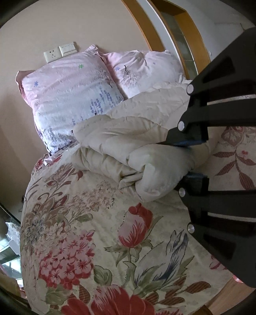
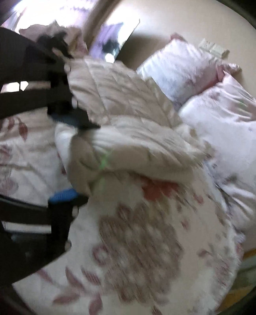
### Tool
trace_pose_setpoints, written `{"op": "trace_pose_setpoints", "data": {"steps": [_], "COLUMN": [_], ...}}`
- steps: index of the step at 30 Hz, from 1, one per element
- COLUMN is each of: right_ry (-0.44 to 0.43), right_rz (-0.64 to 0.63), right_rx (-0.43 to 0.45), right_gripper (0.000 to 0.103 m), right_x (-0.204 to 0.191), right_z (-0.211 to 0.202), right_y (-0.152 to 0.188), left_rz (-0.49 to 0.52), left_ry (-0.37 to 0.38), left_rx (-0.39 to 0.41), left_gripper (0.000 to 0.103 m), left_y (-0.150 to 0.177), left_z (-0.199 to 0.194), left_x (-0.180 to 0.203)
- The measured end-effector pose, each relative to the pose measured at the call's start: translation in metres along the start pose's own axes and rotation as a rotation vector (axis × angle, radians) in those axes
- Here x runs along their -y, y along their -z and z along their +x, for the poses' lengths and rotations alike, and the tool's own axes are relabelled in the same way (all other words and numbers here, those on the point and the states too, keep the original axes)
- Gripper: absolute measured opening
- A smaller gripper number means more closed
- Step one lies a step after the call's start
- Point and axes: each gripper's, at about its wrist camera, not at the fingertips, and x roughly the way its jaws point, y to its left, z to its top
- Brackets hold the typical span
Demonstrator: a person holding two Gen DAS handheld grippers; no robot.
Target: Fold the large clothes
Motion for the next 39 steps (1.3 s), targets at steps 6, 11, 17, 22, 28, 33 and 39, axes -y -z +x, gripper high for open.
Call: {"op": "trace_pose_setpoints", "data": {"steps": [6, 11, 17, 22, 28, 33, 39], "right_ry": [0.231, 0.129, 0.161, 0.175, 0.210, 0.263, 0.293], "right_rz": [-0.225, -0.462, -0.620, -0.623, -0.634, -0.638, -0.652], "right_rx": [0.249, 0.184, 0.117, 0.111, 0.107, 0.068, 0.035], "right_gripper": [0.064, 0.064, 0.064, 0.064, 0.067, 0.073, 0.077], "right_x": [-0.067, -0.154, -0.217, -0.233, -0.241, -0.237, -0.235], "right_z": [-0.021, 0.025, 0.083, 0.104, 0.118, 0.140, 0.152], "right_y": [-0.013, -0.001, 0.017, 0.020, 0.019, 0.022, 0.025], "left_rz": [0.015, 0.037, 0.155, 0.228, 0.243, 0.222, 0.177], "left_ry": [-0.014, -0.026, -0.115, -0.149, -0.149, -0.138, -0.119], "left_rx": [0.037, 0.068, 0.069, 0.055, 0.045, 0.046, 0.059], "left_gripper": [0.051, 0.051, 0.061, 0.064, 0.067, 0.069, 0.066], "left_y": [0.002, 0.005, 0.009, 0.011, 0.009, 0.007, 0.003], "left_z": [-0.001, 0.000, 0.006, 0.011, 0.014, 0.017, 0.023], "left_x": [-0.002, 0.001, 0.015, 0.021, 0.021, 0.021, 0.021]}}
